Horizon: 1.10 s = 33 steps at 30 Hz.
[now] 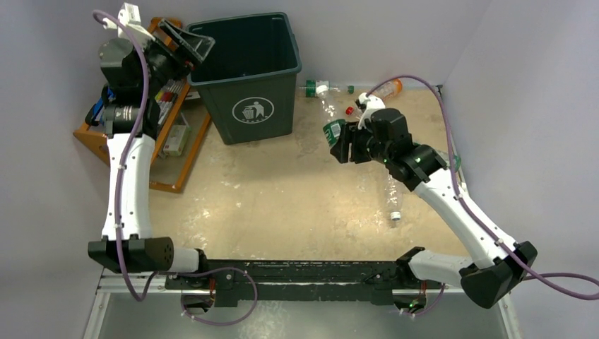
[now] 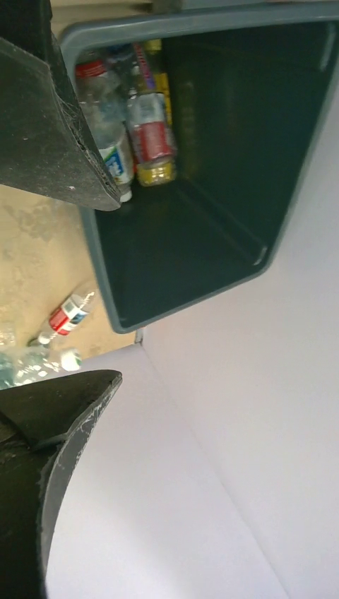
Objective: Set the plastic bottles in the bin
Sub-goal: Place the plastic bottle in the trash bin.
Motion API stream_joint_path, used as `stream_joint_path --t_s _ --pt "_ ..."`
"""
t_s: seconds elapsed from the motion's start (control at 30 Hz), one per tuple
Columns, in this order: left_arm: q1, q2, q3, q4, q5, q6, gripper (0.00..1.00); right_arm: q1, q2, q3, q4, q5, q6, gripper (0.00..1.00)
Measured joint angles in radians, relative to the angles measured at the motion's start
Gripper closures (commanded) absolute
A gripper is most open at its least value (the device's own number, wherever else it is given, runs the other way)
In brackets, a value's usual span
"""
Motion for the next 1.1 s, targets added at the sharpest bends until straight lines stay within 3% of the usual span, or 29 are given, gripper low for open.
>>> stream_joint_path --t_s 0.37,0.6,0.83,1.1 --pt "-0.002 -0.22 -0.292 -0.042 0.058 0.003 0.16 0.0 0.055 0.27 -0.064 -0.038 -0.011 0.47" --pt "-0.056 -0.351 -0.498 -0.064 0.044 0.031 0.15 0.0 0.184 0.475 -0.1 -0.078 -0.034 0.47" --pt "-0.199 -0.419 -0.652 -0.105 -0.034 0.067 0.15 0.0 0.316 0.666 -0.12 -0.126 -0.058 0.47" --pt "-0.219 -0.472 -0.745 -0.169 -0.051 0.114 0.14 0.0 0.514 0.897 -0.128 -0.188 -0.074 0.47"
